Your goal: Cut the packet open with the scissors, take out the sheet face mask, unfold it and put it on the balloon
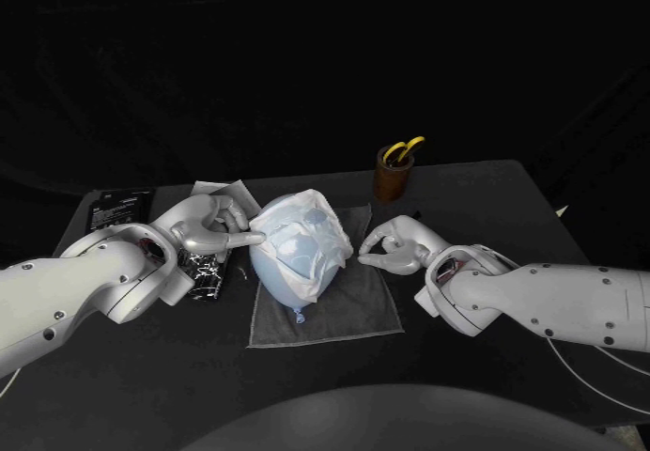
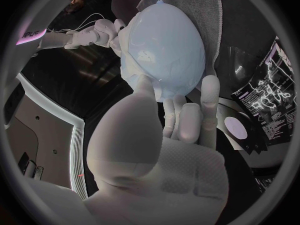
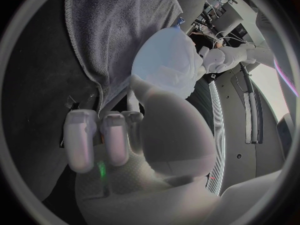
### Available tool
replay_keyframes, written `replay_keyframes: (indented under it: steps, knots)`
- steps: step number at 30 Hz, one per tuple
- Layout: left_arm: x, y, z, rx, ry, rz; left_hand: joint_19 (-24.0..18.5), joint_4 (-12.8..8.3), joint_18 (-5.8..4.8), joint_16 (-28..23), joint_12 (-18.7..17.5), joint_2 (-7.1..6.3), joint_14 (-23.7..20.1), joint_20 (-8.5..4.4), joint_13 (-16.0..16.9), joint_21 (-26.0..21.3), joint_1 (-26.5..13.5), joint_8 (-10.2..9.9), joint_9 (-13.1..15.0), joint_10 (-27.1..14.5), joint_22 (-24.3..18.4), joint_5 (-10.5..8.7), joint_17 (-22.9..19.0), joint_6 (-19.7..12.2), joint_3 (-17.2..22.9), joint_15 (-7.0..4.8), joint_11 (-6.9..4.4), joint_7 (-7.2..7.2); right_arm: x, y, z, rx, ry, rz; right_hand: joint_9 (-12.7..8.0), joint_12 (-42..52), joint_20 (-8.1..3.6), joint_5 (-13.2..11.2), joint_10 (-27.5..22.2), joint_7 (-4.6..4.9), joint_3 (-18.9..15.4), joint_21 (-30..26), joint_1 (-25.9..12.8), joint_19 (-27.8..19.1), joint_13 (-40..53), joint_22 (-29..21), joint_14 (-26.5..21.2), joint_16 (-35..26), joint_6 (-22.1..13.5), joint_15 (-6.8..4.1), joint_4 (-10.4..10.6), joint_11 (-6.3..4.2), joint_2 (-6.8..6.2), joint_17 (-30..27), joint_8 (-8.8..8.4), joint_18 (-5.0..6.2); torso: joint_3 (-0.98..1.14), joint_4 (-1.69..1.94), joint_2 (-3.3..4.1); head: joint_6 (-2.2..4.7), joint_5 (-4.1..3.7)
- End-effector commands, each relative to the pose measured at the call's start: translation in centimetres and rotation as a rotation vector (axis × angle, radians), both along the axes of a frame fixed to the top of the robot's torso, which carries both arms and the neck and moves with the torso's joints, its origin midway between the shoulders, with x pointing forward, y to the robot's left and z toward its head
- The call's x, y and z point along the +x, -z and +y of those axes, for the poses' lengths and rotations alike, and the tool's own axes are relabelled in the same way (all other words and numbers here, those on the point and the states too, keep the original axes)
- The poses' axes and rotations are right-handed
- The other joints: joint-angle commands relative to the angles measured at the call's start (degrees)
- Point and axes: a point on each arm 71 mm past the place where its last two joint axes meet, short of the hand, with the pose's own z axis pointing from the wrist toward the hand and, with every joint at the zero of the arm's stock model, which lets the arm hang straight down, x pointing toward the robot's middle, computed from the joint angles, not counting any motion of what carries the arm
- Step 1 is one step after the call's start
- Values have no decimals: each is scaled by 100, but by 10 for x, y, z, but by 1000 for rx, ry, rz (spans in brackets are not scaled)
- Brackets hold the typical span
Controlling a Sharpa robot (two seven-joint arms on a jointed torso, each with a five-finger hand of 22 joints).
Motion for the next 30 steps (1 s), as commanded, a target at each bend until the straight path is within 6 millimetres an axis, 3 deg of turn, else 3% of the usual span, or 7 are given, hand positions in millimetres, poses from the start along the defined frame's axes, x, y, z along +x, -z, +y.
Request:
replay_keyframes:
  steps: [1, 3, 4, 6, 9, 18, 30]
  knots:
    - [-1, 1, -2, 1, 10, 11, 42, -3, 61, 20, 31, 66, 43, 2, -3, 22, -14, 29, -2, 7, 8, 7, 4, 19, 44, -9, -21, 63, 0, 1, 0, -14, -1, 0, 111, 20, -47, 16, 598, 17, 47, -74, -17, 435, 1510, 1375, 588, 20, 33, -34, 5, -46, 32, 1509, 50, -23, -1, 4, 1, 0, -2]
    - [-1, 1, -2, 1, 10, 11, 42, -3, 61, 20, 31, 66, 43, 2, -3, 22, -14, 29, -2, 7, 8, 7, 4, 19, 44, -9, -21, 63, 1, -2, -2, 7, 14, -35, 128, -193, -44, 14, 443, 39, 69, -163, -56, 399, 1353, 1347, 588, 20, -98, -23, 28, -31, 32, 1509, 40, -3, -2, 4, 0, 0, -4]
    - [-1, 1, -2, 1, 10, 11, 42, -3, 61, 20, 31, 66, 43, 2, -3, 22, -14, 29, -2, 7, 8, 7, 4, 19, 44, -9, -21, 63, 0, -4, -2, 21, 21, -58, 115, -357, -36, 9, 321, 80, 26, -195, -119, 386, 1234, 1337, 588, 20, -260, -4, 46, 3, -51, 1509, -19, 3, -3, 2, 0, 0, 1]
    - [-1, 1, -2, 1, 11, 11, 42, -3, 61, 20, 31, 66, 43, 2, -3, 22, -14, 29, -2, 7, 8, 7, 4, 19, 44, -9, -21, 63, -2, -10, -3, 54, 21, -112, 56, -418, 13, 12, 273, 244, -82, -192, -271, 387, 1192, 1338, 588, 20, -533, 88, 132, 126, -162, 1509, -176, -1, -2, -1, 0, 0, 10]
    - [-1, 1, -2, 1, 10, 11, 42, -3, 61, 20, 31, 66, 43, 2, -3, 22, -14, 29, -2, 7, 8, 7, 4, 19, 44, -9, -21, 63, -7, -20, -4, 95, 8, -189, 3, -414, 94, 22, 273, 363, -102, -115, -266, 419, 1196, 1362, 588, 20, -701, 191, 144, 238, -170, 1509, -305, -20, 2, -9, -5, 0, 19]
    - [-1, 1, -1, 1, 7, 8, 35, -3, 62, 21, 35, 66, 42, 1, -10, 20, -21, 32, -12, 7, 1, 7, 1, 21, 39, -10, -21, 62, -21, -36, 0, 132, -21, -263, -9, -354, 137, 53, 320, 380, -84, 10, -261, 470, 1238, 1400, 588, 20, -673, 225, 167, 265, -119, 1509, -325, -46, 9, -5, 2, 0, 22]
    - [-1, 1, -1, 1, 5, 8, 33, -2, 62, 20, 36, 67, 40, 1, -12, 20, -25, 33, -14, 7, 0, 7, -2, 21, 39, -10, -22, 62, -26, -42, 12, 162, -40, -275, -35, -332, 188, 48, 339, 395, -201, 48, -467, 487, 1254, 1411, 588, 20, -650, 243, 327, 281, -203, 1509, -379, -51, -2, 1, -1, 0, 44]
